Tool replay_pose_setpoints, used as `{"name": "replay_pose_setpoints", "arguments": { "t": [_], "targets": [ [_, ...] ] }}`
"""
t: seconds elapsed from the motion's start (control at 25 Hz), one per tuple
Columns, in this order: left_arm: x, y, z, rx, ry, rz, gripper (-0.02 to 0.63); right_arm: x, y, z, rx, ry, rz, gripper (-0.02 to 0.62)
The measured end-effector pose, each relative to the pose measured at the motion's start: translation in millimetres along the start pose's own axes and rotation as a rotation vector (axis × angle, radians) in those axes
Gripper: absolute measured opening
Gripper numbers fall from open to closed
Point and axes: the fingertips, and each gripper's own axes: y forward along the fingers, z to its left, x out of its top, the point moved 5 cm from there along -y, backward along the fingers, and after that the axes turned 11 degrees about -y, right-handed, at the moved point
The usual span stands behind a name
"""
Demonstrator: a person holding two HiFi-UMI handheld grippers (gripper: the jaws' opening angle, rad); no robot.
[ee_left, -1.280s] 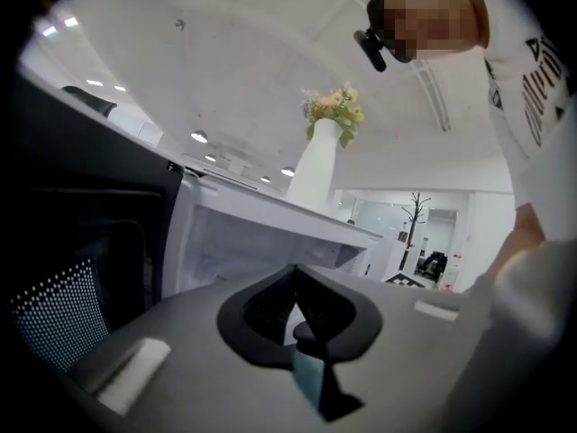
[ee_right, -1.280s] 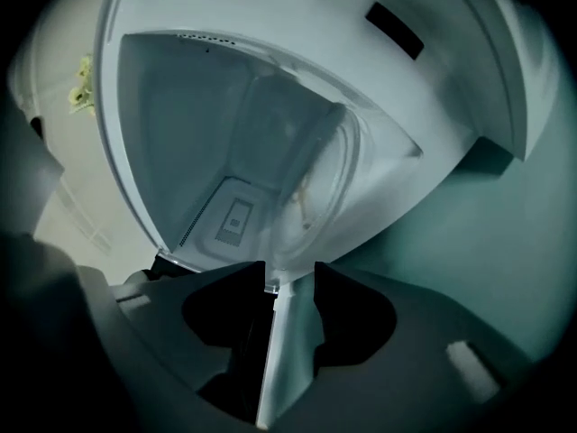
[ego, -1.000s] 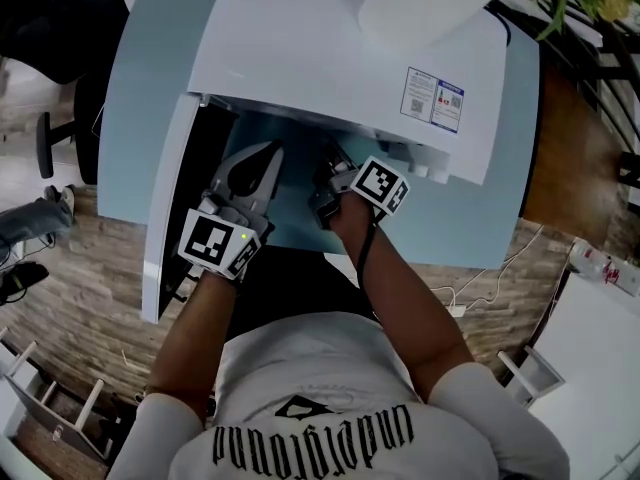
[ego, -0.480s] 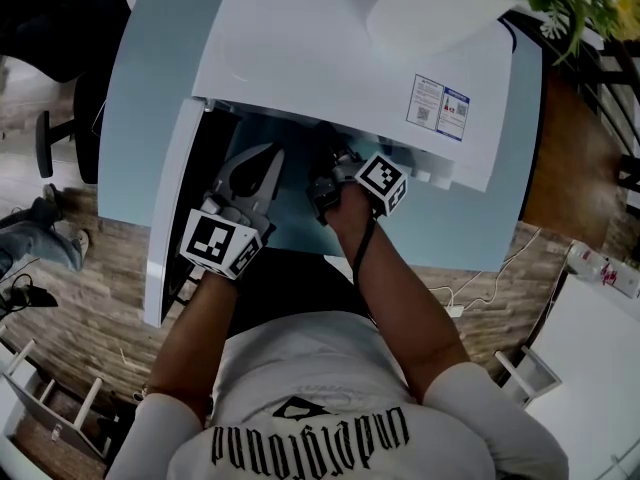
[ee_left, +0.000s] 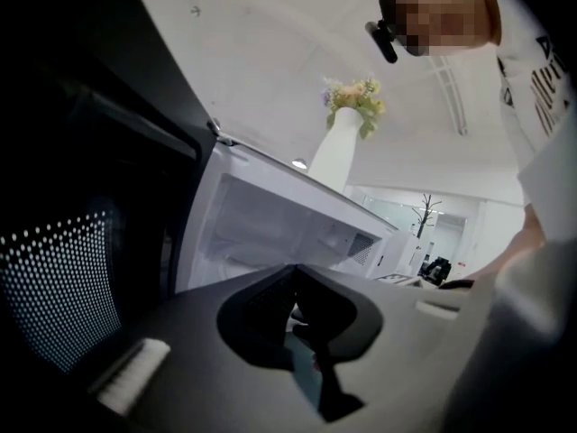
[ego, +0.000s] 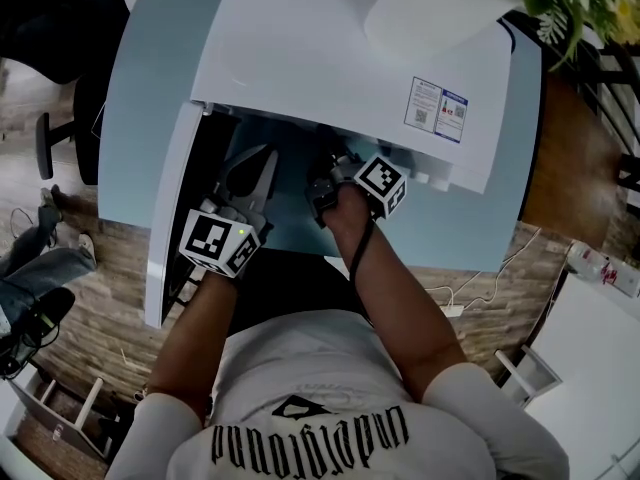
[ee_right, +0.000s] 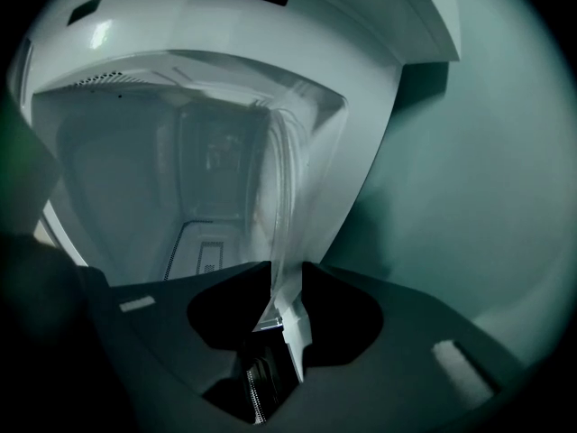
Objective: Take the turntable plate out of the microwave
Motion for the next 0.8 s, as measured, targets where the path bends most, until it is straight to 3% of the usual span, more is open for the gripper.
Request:
{"name": "replay_pose_setpoints", "arguments": {
  "t": [0.16, 0.56, 0.8],
  "targets": [
    [-2.4, 1.3, -0.9, 0.001, -0.004, 0.005, 0.049, -1.7, -4.1, 4.6, 0.024, -0.015, 0.0, 0.046],
    [-16.0, 2.0, -3.0, 0.022, -0.023, 0.036, 0.051, -2.3, -15.1, -0.3, 0.04, -0.03, 0.012, 0.041],
    [-27.9, 1.1, -2.7, 0.033, -0.114, 0.049, 0.052, -6.5, -24.7, -3.1, 0.046, -0.033, 0.027, 0.04]
  ]
}}
